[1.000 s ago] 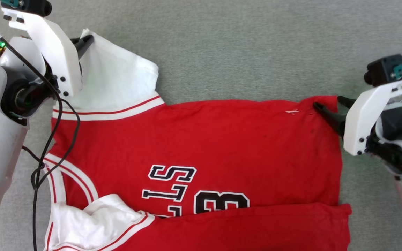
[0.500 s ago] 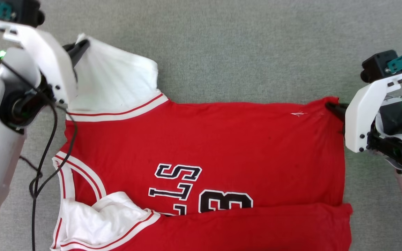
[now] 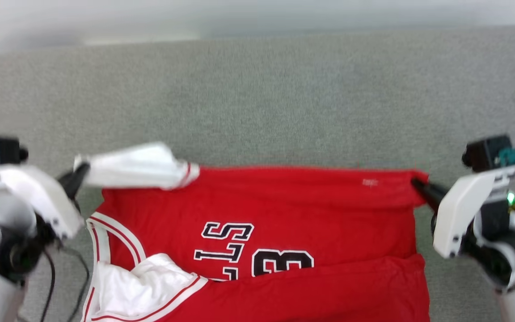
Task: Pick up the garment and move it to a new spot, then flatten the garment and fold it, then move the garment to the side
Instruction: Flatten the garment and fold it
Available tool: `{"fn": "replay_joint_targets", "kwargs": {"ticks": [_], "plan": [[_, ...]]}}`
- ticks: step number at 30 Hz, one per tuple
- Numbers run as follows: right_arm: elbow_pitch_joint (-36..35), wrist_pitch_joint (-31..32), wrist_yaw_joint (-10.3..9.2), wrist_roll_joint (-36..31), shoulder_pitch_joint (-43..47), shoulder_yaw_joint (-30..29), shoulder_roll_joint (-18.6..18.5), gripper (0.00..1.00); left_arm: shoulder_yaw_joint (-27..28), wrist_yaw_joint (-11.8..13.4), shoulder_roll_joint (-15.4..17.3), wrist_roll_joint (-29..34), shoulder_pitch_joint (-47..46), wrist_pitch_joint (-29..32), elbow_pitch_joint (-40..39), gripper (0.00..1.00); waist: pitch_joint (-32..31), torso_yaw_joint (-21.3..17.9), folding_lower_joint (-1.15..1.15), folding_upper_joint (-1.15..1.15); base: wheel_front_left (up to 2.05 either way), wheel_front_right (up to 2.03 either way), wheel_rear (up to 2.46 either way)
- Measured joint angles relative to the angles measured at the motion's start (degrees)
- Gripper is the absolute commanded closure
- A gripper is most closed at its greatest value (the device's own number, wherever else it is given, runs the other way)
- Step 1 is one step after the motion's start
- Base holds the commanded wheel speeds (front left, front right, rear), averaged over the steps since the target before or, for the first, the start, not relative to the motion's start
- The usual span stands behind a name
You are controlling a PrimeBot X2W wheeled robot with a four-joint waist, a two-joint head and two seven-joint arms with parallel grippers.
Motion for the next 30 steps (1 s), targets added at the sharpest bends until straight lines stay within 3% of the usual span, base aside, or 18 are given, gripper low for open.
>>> {"fn": "replay_joint_targets", "kwargs": {"ticks": [9,15,19,20,21,22,30], "plan": [[-1.85,-3.74,0.01,0.74,12.79,-1.65,2.92,1.00,1.88,4.68,-0.26,-3.86,18.66,-3.04,-6.26,1.00,-5.49,0.32,-0.01,0.00,0.00,0.00,0.00],[-1.25,-6.50,0.01,1.34,19.19,-4.95,4.91,1.00,3.77,8.01,-0.55,-6.67,28.24,-4.47,-10.21,1.00,-6.18,0.65,-0.01,0.00,0.00,0.00,0.00],[-0.03,-8.29,0.01,1.35,21.20,-5.64,6.33,1.00,2.80,8.73,-2.05,-7.59,30.44,-3.87,-10.25,1.00,-6.03,0.46,-0.01,0.00,0.00,0.00,0.00],[0.55,-8.89,0.01,1.32,21.78,-5.87,6.78,0.62,2.48,8.86,-2.29,-7.38,30.48,-3.94,-10.11,0.75,-6.01,0.53,-0.01,0.00,0.00,0.00,0.00],[0.90,-9.93,0.01,1.12,22.47,-6.37,7.45,0.00,2.20,8.95,-2.65,-6.97,30.44,-4.21,-9.94,0.29,-6.05,0.65,-0.01,0.00,0.00,0.00,0.00],[1.05,-10.96,0.01,0.82,22.94,-6.77,8.25,0.00,1.94,8.95,-3.23,-6.79,30.38,-4.63,-9.77,0.00,-6.11,0.77,-0.01,0.00,0.00,0.00,0.00],[-2.63,-17.73,0.00,-2.04,24.49,-7.42,11.17,0.00,0.53,8.96,-3.58,-0.48,27.72,-10.71,-10.28,0.00,-6.93,1.00,0.00,0.00,0.00,0.00,0.00]]}}
